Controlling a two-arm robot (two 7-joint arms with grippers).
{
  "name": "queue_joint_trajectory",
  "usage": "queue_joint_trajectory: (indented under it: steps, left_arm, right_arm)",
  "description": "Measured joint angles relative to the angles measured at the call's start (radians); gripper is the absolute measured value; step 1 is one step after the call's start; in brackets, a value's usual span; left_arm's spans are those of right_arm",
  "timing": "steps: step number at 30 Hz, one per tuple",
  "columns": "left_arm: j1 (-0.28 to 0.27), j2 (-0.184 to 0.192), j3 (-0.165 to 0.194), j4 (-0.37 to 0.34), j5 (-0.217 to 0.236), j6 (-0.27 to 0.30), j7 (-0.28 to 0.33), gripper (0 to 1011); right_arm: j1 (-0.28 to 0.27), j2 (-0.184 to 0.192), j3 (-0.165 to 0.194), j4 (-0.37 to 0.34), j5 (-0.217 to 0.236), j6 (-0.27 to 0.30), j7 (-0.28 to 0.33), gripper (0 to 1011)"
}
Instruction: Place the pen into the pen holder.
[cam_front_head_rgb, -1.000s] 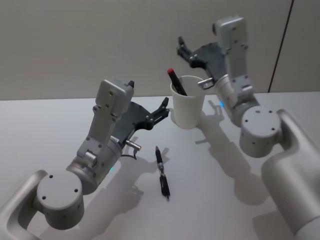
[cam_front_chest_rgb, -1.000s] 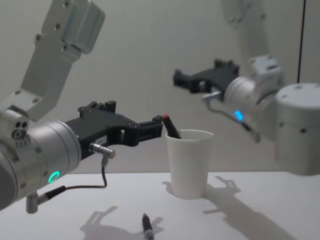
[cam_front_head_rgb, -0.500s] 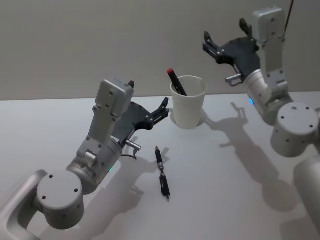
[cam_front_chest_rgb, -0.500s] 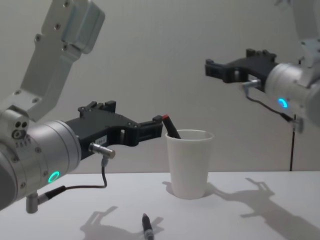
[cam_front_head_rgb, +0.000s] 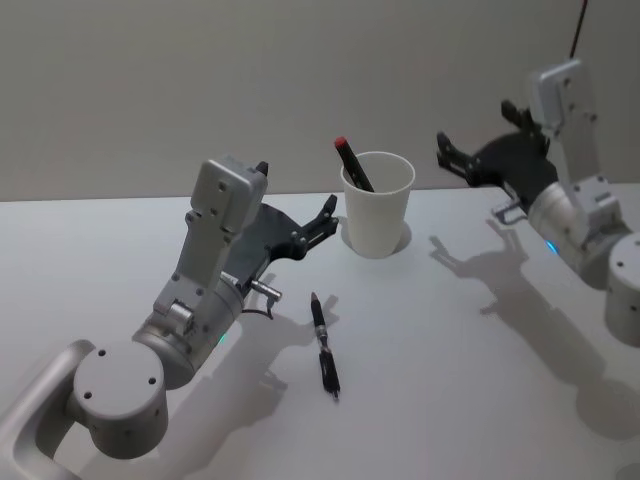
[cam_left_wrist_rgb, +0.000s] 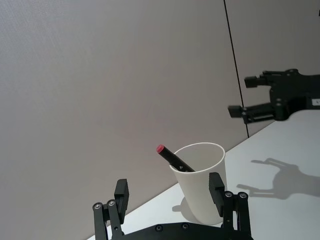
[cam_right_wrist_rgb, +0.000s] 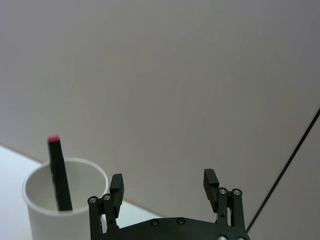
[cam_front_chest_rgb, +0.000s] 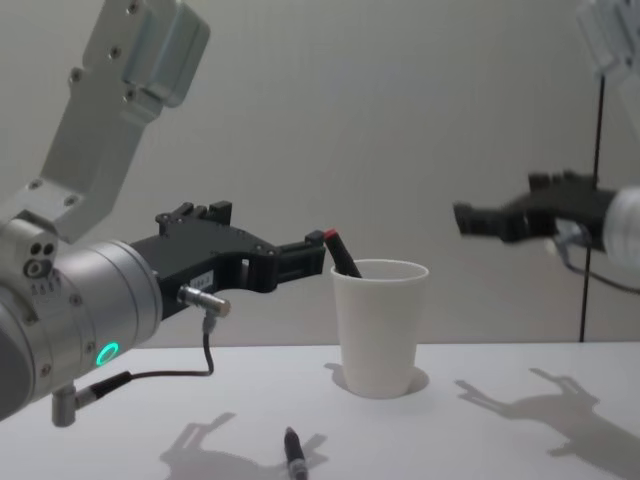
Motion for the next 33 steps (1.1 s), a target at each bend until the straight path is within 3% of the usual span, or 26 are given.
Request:
queue_joint_trajectory:
  steps: [13,33]
  left_arm:
    - [0.0,0.0,0.0,0.0,0.0,0.0,0.0,1001]
    - [0.0,0.0,0.0,0.0,0.0,0.0,0.0,1001]
  right_arm:
    - [-0.081,0.064,0.026,-0.056,-0.024,0.083,0.111,1001]
    - [-0.119,0.093,0.038,-0.08,-0.034,0.118,0.16,1001]
